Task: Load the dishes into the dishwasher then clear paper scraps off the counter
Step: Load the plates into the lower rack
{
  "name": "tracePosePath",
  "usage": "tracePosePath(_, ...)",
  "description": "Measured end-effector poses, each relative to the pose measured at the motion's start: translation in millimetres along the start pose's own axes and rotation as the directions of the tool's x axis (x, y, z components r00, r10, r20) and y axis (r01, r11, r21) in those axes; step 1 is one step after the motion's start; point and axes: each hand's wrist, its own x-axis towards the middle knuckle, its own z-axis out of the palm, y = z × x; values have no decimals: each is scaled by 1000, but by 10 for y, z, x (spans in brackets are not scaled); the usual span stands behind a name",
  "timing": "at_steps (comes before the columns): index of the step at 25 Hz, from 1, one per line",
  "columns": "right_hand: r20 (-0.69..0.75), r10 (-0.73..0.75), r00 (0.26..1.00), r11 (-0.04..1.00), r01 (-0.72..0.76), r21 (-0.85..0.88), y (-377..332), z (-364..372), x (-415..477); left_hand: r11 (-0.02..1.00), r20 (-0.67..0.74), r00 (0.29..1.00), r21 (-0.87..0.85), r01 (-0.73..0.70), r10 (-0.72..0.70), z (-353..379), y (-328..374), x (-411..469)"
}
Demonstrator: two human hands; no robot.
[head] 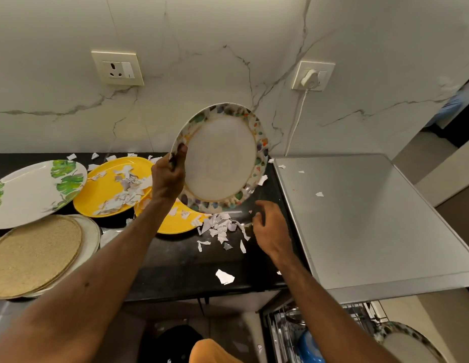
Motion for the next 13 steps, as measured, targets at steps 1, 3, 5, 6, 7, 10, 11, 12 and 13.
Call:
tracePosePath(1,-70,44,997,997,-39,69,13,-34,7,998,27,999,-41,46,-45,25,37,6)
tracePosePath(3,-213,170,962,960,-113,255,16,-135,39,981,102,984,-113,160,-149,107,85,-10)
tracePosePath(5,-297,296,908,910,-173,378,86,-324,96,955,239,945,-138,263,-225,239,83,-75)
tracePosePath(6,-313,329,891,900,-195,390,171,-447,124,948,307,922,-135,289,-238,328,67,-120)
tracePosePath(7,-319,349,881,897,-215,386,301,-566,151,946,365,902,-132,295,-230,424,56,-168)
tracePosePath(10,-317,390,865,881,-250,401,754,-922,83,966,483,858,-84,245,-175,814,125,-350)
tracePosePath(11,-317,415,853,872,-274,406,896,-1021,11,969,513,843,-79,233,-161,963,181,-426)
tracePosePath(12,-322,450,833,858,-304,414,1024,-1112,-79,970,550,820,-67,235,-160,1121,223,-496)
tracePosePath(13,-329,486,810,839,-327,435,1116,-1217,-197,973,590,793,-53,226,-152,1287,274,-569)
